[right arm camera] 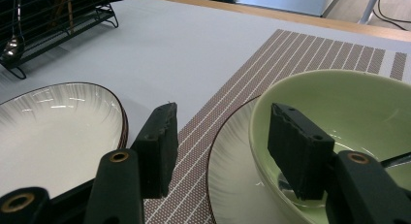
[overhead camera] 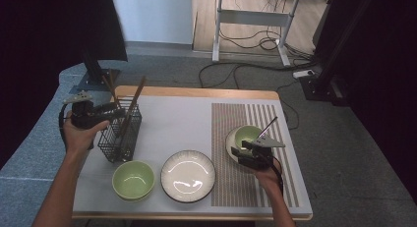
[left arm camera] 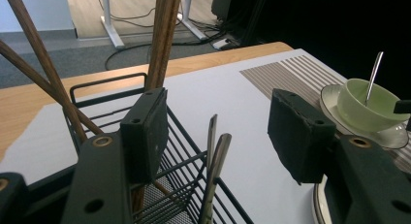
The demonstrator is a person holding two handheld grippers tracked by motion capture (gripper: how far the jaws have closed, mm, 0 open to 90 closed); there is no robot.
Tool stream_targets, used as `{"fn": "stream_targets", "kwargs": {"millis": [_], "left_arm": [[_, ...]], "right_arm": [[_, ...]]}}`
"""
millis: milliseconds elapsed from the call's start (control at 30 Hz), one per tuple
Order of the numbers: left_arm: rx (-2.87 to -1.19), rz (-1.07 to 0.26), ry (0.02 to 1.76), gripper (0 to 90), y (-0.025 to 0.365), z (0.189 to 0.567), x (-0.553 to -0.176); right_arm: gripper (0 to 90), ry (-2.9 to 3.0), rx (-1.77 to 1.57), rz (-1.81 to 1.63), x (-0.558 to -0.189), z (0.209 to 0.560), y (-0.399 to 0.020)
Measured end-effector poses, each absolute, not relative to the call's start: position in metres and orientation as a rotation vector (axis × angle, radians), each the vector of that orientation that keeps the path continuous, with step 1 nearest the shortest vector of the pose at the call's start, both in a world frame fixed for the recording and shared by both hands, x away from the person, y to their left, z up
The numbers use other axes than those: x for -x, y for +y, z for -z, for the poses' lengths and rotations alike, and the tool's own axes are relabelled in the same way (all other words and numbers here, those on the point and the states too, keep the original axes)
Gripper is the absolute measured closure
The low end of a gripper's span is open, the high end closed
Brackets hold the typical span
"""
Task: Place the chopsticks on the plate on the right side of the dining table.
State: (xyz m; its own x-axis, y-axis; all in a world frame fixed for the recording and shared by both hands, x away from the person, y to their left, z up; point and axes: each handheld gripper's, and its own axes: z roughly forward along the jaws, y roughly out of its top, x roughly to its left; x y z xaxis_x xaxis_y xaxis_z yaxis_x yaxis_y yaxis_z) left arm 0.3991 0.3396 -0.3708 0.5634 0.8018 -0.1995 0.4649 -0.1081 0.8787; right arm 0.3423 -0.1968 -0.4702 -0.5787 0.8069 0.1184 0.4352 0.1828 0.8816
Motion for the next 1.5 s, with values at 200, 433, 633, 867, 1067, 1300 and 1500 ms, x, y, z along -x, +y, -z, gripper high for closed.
{"fn": "stream_targets", "kwargs": {"millis": [200,433,633,867,1067,1300,1500], "left_arm": [[-1.747,-0.41,1.072,40.3,0.345,0.371,-0.407],[-1.747,-0.402,1.081,40.6,0.348,0.377,-0.415],[-1.746,-0.405,1.085,40.9,0.348,0.38,-0.42],[-1.752,-0.418,1.089,41.1,0.349,0.378,-0.427],[-1.74,-0.409,1.09,41.1,0.354,0.376,-0.431],[-1.745,-0.412,1.099,41.5,0.357,0.376,-0.437],[-1.729,-0.403,1.1,42.8,0.364,0.375,-0.439]], "right_arm": [[44.4,2.083,-1.175,-1.361,-0.341,0.47,-0.197],[44.4,2.076,-1.179,-1.35,-0.338,0.47,-0.201],[44.4,2.064,-1.19,-1.344,-0.336,0.469,-0.205],[44.4,2.056,-1.192,-1.344,-0.334,0.469,-0.208],[44.4,2.049,-1.201,-1.342,-0.334,0.469,-0.21],[44.4,2.029,-1.213,-1.351,-0.332,0.466,-0.216],[44.4,2.029,-1.211,-1.351,-0.332,0.466,-0.217]]}}
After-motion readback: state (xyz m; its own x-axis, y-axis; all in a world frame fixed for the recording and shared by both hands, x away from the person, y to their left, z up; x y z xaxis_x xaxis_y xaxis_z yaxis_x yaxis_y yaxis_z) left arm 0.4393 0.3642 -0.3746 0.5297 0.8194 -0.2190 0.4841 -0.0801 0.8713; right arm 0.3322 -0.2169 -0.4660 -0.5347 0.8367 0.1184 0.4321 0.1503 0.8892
